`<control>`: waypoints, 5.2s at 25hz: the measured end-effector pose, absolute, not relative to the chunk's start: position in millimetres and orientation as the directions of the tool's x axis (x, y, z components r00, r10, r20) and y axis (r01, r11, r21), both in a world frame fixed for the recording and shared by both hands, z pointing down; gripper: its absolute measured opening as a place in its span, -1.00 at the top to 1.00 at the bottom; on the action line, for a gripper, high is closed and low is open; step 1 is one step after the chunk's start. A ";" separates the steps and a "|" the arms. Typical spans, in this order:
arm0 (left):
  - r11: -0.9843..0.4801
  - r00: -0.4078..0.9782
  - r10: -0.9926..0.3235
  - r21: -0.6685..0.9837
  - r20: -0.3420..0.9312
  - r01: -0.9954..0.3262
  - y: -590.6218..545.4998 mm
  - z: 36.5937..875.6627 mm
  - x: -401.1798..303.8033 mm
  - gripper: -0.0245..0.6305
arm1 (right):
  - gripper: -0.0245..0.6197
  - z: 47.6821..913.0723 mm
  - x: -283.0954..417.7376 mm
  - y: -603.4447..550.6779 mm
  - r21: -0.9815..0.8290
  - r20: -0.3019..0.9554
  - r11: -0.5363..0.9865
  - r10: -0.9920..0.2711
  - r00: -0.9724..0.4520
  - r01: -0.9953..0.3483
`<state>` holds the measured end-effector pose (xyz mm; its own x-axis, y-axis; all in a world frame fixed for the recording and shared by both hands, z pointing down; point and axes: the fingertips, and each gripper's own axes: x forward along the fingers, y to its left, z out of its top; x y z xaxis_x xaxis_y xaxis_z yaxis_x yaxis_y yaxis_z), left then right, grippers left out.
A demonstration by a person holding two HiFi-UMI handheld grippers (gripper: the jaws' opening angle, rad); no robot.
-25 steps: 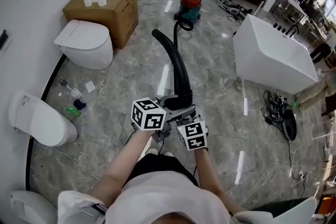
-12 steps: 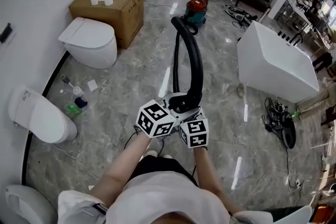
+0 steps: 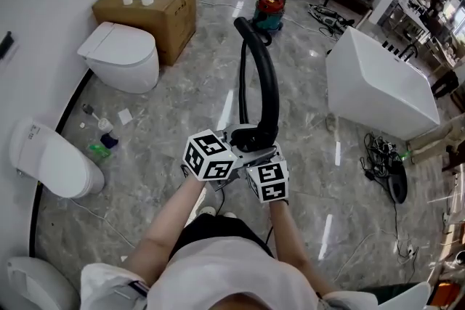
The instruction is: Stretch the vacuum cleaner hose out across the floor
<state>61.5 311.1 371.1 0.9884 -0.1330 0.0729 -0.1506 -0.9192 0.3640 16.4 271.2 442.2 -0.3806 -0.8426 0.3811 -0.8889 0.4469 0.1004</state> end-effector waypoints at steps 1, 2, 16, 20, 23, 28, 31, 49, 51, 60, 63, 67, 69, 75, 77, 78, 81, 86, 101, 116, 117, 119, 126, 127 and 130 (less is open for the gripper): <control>-0.918 0.992 -0.107 0.375 0.072 -0.127 311.6 370.8 62.2 0.20 | 0.47 441.4 16.9 270.8 0.107 0.380 0.452 -0.842 -0.383 -0.886; -0.917 0.994 -0.083 0.384 0.072 -0.104 311.6 369.9 63.3 0.19 | 0.47 439.8 17.8 270.0 0.114 0.377 0.455 -0.842 -0.386 -0.883; -0.883 0.999 -0.044 0.469 -0.016 -0.031 296.0 361.7 34.1 -0.07 | 0.47 411.5 61.5 254.9 -0.136 0.257 0.382 -0.877 -0.405 -0.914; -0.868 0.998 -0.057 0.493 0.010 -0.055 292.4 374.8 27.1 -0.07 | 0.47 398.4 91.8 247.8 -0.219 0.207 0.331 -0.904 -0.375 -0.918; -0.835 0.995 -0.095 0.544 -0.001 -0.079 288.2 382.8 24.0 -0.07 | 0.47 396.8 97.4 246.3 -0.286 0.185 0.319 -0.907 -0.378 -0.904; -0.739 0.976 -0.215 0.648 0.031 -0.184 270.6 406.5 15.9 -0.07 | 0.47 394.2 91.1 246.7 -0.331 0.164 0.309 -0.912 -0.377 -0.892; -0.684 0.968 -0.251 0.707 0.005 -0.181 267.5 414.8 12.1 -0.07 | 0.47 388.7 87.3 248.7 -0.371 0.138 0.316 -0.911 -0.388 -0.873; -0.377 0.878 -0.452 0.925 -0.154 -0.033 260.2 437.4 -12.8 0.55 | 0.47 370.2 99.8 270.3 -0.716 -0.053 0.292 -0.928 -0.368 -0.634; -0.324 0.868 -0.472 0.946 -0.153 -0.010 260.3 442.2 -11.2 0.66 | 0.47 366.1 99.9 274.2 -0.729 -0.078 0.309 -0.924 -0.374 -0.610; -0.176 0.801 -0.528 0.959 -0.284 0.224 248.8 448.7 -5.1 0.59 | 0.47 346.5 91.6 288.6 -0.734 -0.150 0.374 -0.904 -0.401 -0.567; -0.145 0.837 -0.473 0.962 -0.273 0.232 255.0 452.3 6.1 0.24 | 0.47 342.3 92.1 292.0 -0.732 -0.156 0.377 -0.904 -0.399 -0.568; -0.091 0.828 -0.473 0.951 -0.302 0.295 253.4 452.0 18.6 0.16 | 0.47 334.6 94.6 297.9 -0.731 -0.174 0.385 -0.903 -0.392 -0.564; -0.070 0.806 -0.483 0.933 -0.342 0.354 249.3 447.8 20.6 0.13 | 0.47 333.2 94.8 300.4 -0.735 -0.182 0.387 -0.903 -0.388 -0.557; -0.053 0.781 -0.479 0.902 -0.399 0.428 242.6 438.9 31.3 0.13 | 0.47 332.0 94.5 312.7 -0.748 -0.197 0.390 -0.903 -0.381 -0.537; -0.052 0.785 -0.463 0.897 -0.412 0.440 244.3 438.9 35.3 0.13 | 0.47 330.5 95.9 316.3 -0.739 -0.194 0.387 -0.906 -0.375 -0.552; -0.050 0.783 -0.457 0.891 -0.422 0.451 245.3 438.4 37.1 0.13 | 0.47 330.5 97.3 317.8 -0.738 -0.193 0.384 -0.908 -0.371 -0.555; -0.021 0.768 -0.458 0.869 -0.448 0.494 247.6 435.6 42.5 0.13 | 0.47 327.1 100.8 319.2 -0.742 -0.202 0.385 -0.909 -0.365 -0.549; 0.024 0.757 -0.476 0.854 -0.447 0.520 245.8 440.4 45.8 -0.10 | 0.47 327.6 99.4 321.1 -0.748 -0.212 0.394 -0.904 -0.371 -0.534; 0.065 0.735 -0.505 0.829 -0.452 0.555 231.6 432.3 49.6 0.22 | 0.47 334.9 101.3 328.7 -0.773 -0.211 0.389 -0.903 -0.375 -0.501; 0.046 0.632 -0.630 0.791 -0.452 0.611 213.4 431.3 35.5 0.37 | 0.46 365.0 108.8 321.4 -0.868 -0.218 0.322 -0.931 -0.292 -0.378; 0.042 0.614 -0.649 0.784 -0.450 0.619 210.3 430.7 34.8 0.38 | 0.46 368.5 109.9 320.7 -0.881 -0.217 0.309 -0.937 -0.274 -0.359; 0.033 0.577 -0.684 0.772 -0.446 0.635 203.9 428.5 33.8 0.40 | 0.44 375.1 110.8 319.1 -0.896 -0.208 0.286 -0.946 -0.248 -0.340; -0.014 0.591 -0.677 0.811 -0.438 0.585 185.9 411.9 38.1 0.41 | 0.38 394.6 87.7 320.0 -0.920 -0.168 0.265 -0.932 -0.320 -0.288; -0.017 0.602 -0.668 0.818 -0.437 0.574 184.3 410.4 39.0 0.41 | 0.38 397.5 85.0 320.0 -0.925 -0.166 0.263 -0.929 -0.329 -0.275; -0.030 0.630 -0.649 0.842 -0.426 0.538 180.0 410.6 39.1 0.41 | 0.38 406.6 79.2 319.0 -0.939 -0.161 0.255 -0.919 -0.359 -0.232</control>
<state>39.1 180.0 410.6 0.6302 -0.6491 -0.4260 0.5384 -0.0300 0.8422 79.2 319.0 406.6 -0.3592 -0.9193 -0.1606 -0.2322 0.2547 -0.9387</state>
